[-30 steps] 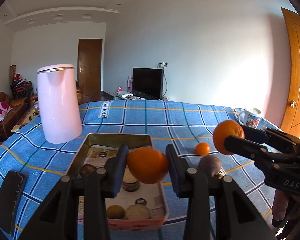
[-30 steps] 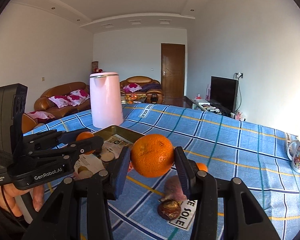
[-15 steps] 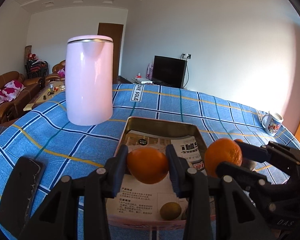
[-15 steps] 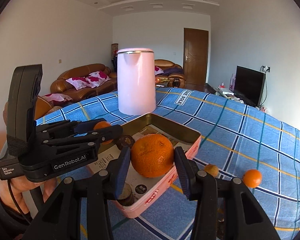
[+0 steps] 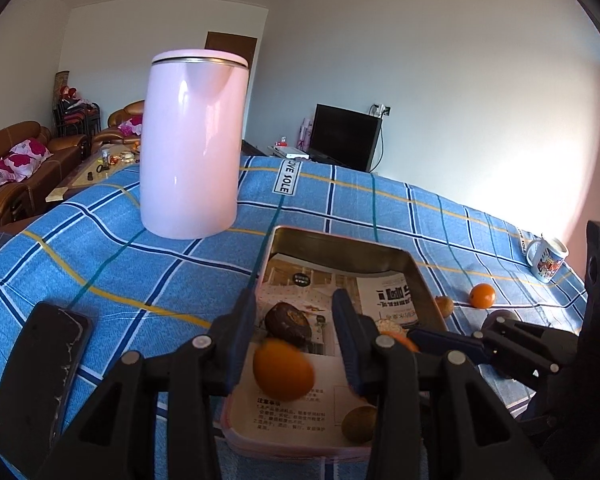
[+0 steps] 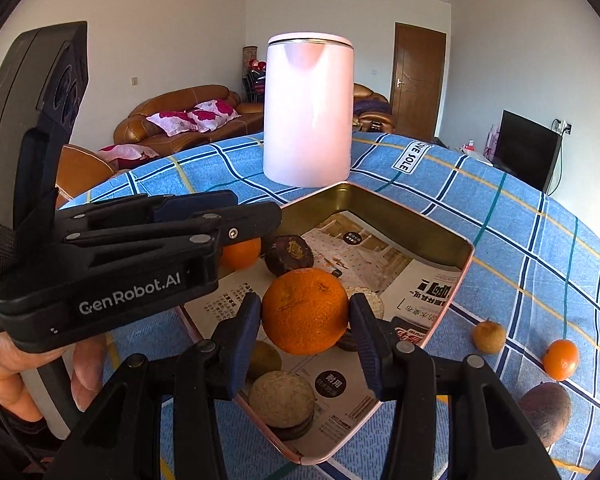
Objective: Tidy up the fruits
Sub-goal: 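Carry both fruits over the pink tin and open the left tool to drop the tangerine, then open the right tool to drop the large orange into the pink tin, then grasp the dark glossy round cake with the right tool while the left tool grasps the purple-brown fruit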
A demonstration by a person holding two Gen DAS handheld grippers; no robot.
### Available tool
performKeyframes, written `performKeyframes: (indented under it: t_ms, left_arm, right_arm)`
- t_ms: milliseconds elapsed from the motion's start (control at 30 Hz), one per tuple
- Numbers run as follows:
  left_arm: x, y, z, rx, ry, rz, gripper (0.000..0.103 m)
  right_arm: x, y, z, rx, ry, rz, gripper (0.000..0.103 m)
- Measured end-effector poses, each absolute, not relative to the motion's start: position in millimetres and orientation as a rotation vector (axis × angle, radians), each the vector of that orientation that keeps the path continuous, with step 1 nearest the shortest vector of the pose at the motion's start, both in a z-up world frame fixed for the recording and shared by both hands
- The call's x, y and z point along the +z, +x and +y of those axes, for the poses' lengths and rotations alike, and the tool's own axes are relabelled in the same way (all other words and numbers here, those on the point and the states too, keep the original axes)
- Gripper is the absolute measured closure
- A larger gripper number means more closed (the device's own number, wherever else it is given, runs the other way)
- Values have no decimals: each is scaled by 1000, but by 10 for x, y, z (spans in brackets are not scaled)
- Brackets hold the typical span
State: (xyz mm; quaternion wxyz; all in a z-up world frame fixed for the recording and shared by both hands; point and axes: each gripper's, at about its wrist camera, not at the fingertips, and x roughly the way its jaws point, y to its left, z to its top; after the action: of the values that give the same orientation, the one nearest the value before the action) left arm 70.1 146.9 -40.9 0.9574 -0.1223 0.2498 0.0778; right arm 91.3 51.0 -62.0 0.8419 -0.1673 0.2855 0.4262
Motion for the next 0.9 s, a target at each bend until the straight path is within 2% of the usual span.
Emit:
performKeyframes:
  t_ms: [100,233,567,633,900]
  left_arm:
    - [-404,667,1455,163,-252,500,55]
    - [-386,593,1388,163,-241,484,44]
    - [-311,593,870,66,-183,471,40]
    - [-303,614,755,51,-163,475,37]
    - [-294,720,449,-2,-114,508,37]
  right_arm:
    - [-576,871,431,883,-343,581,45]
    - [-499,741,104,850,-347,542,45]
    - [-507,891,-1194,574,-246,630,41]
    - [-524,948,-1240,569,-222,653,41]
    - [-658,1081,-1108,605,-242,763,41]
